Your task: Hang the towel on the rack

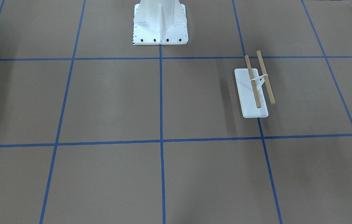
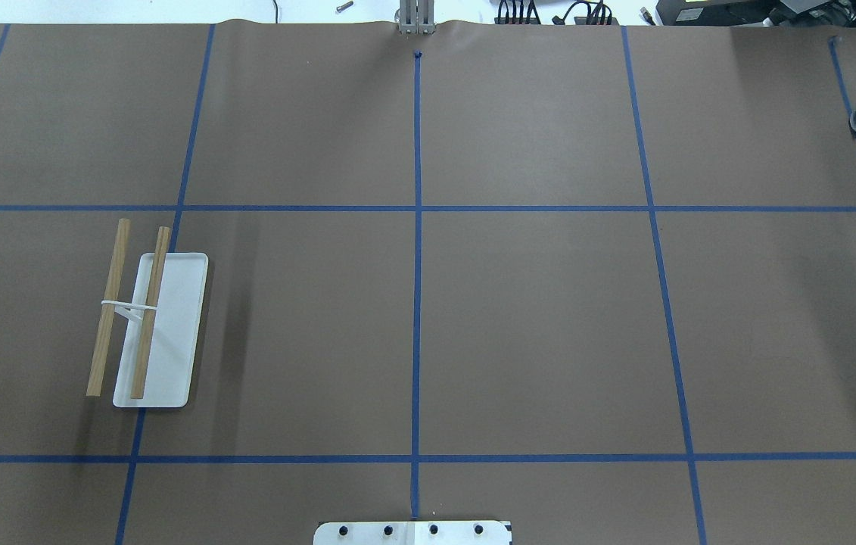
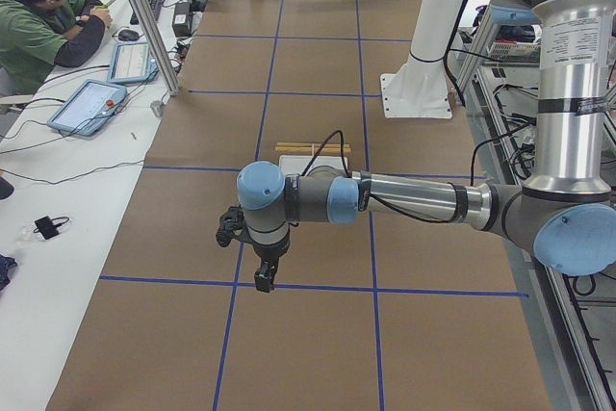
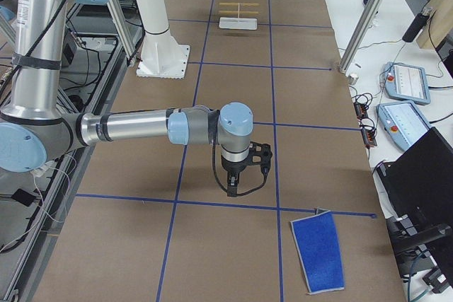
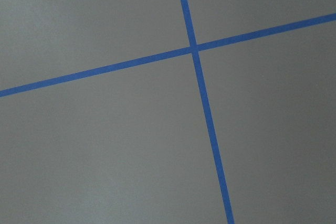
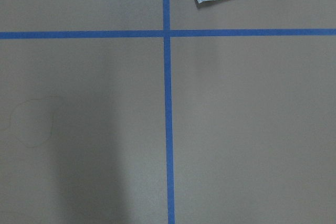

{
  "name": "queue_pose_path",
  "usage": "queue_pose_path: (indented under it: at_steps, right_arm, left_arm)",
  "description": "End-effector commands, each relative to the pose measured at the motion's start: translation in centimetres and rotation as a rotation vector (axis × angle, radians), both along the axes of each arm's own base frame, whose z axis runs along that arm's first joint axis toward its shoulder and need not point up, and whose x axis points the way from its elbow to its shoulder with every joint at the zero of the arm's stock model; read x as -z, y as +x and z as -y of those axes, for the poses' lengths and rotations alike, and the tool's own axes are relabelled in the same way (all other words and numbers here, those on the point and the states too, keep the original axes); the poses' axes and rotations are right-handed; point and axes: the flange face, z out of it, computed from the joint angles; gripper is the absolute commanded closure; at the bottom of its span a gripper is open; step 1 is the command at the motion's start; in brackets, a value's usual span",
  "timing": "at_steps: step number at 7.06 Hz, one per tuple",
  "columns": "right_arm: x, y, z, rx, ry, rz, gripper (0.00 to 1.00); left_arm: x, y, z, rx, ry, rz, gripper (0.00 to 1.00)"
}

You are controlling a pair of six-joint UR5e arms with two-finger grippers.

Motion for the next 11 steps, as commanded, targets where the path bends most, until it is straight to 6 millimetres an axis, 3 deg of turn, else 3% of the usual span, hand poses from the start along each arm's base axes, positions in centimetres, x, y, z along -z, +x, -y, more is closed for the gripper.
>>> queue_pose_path:
  at_steps: [1, 4, 5, 6, 7, 8, 9, 10, 11]
  right_arm:
    - [2.4, 0.0, -0.2, 0.000, 0.029, 0.004, 0.00]
    - [6.1, -0.4, 3.3, -0.002, 0.130, -0.005, 0.00]
    - [7.3, -0.3, 6.1, -0.015, 0.155, -0.021, 0.00]
    - [7.2, -0.3, 8.0, -0.011, 0.164, -0.023, 0.00]
    - [6.7, -0.3, 8.1, -0.008, 0.155, -0.032, 0.00]
    - [7.0, -0.6, 8.9, -0.001, 0.168, -0.041, 0.00]
    - [7.0, -2.9, 11.7, 0.037, 0.172, -0.079, 0.00]
    - [6.7, -5.4, 16.0, 0.075, 0.190, -0.143, 0.00]
    - [2.8, -8.4, 18.7, 0.113, 0.237, -0.197, 0.00]
  left_arm:
    - [1.0, 0.0, 0.1, 0.000, 0.021, 0.010, 0.01]
    - [3.4, 0.0, 1.8, 0.008, 0.116, 0.001, 0.01]
    - [6.9, -0.1, 5.6, 0.008, 0.271, 0.009, 0.01]
    - [7.1, -0.1, 6.8, 0.012, 0.338, 0.005, 0.01]
    - [7.4, -0.1, 6.8, 0.012, 0.396, -0.001, 0.01]
    - [6.4, -0.1, 6.4, 0.010, 0.423, 0.000, 0.01]
    - [6.5, -0.1, 6.2, 0.010, 0.452, 0.000, 0.01]
    - [5.8, -0.1, 5.8, 0.009, 0.448, 0.001, 0.01]
    - [5.6, -0.1, 5.6, 0.011, 0.442, 0.001, 0.01]
